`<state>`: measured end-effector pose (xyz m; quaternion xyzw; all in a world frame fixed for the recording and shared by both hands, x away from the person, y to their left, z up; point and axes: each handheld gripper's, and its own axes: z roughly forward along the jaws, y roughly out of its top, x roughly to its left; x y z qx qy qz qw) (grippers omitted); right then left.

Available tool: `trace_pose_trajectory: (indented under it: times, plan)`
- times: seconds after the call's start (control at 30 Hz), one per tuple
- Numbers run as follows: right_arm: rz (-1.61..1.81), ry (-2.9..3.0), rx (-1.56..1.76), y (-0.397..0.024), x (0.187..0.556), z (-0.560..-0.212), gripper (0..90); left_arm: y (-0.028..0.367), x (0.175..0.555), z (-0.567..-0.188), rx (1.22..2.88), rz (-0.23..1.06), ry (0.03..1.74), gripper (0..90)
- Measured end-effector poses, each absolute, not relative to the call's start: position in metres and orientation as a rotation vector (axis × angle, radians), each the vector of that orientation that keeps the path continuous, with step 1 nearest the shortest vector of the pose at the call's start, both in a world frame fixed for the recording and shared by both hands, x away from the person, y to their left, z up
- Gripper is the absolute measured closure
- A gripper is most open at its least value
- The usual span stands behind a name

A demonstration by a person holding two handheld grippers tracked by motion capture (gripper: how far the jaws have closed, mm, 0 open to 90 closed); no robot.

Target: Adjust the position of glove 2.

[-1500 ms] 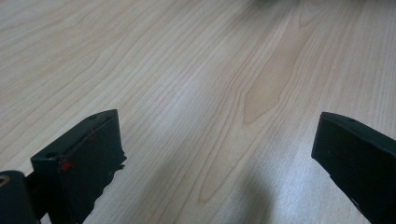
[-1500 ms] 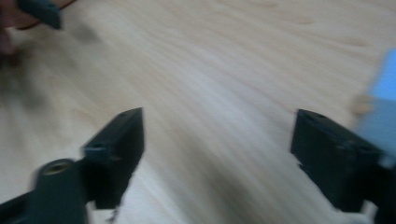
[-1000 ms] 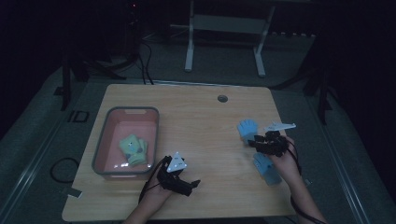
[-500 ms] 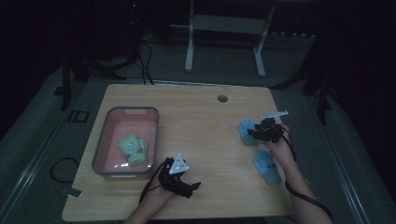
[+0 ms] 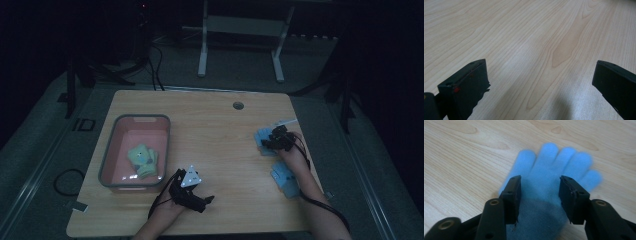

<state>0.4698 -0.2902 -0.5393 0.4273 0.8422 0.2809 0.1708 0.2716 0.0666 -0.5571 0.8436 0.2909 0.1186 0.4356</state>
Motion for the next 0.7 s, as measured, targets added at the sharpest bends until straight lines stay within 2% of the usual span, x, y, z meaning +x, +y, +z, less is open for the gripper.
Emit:
trace_pose_trajectory:
  times: [0.13,0.27,0.37,0.7]
  plan:
    - [0.819,2.381,1.229,-0.289,0.469,-0.541,61.1,0.068,0.272,-0.557,2.092,0.288,0.735,0.8]
    - [0.828,2.375,1.224,-0.284,0.467,-0.542,74.6,0.068,0.272,-0.557,2.094,0.291,0.737,0.8]
    - [0.822,2.366,1.238,-0.280,0.466,-0.542,80.2,0.067,0.272,-0.557,2.093,0.296,0.737,0.8]
    - [0.855,2.336,1.341,-0.272,0.459,-0.530,84.7,0.068,0.273,-0.558,2.091,0.314,0.745,0.8]
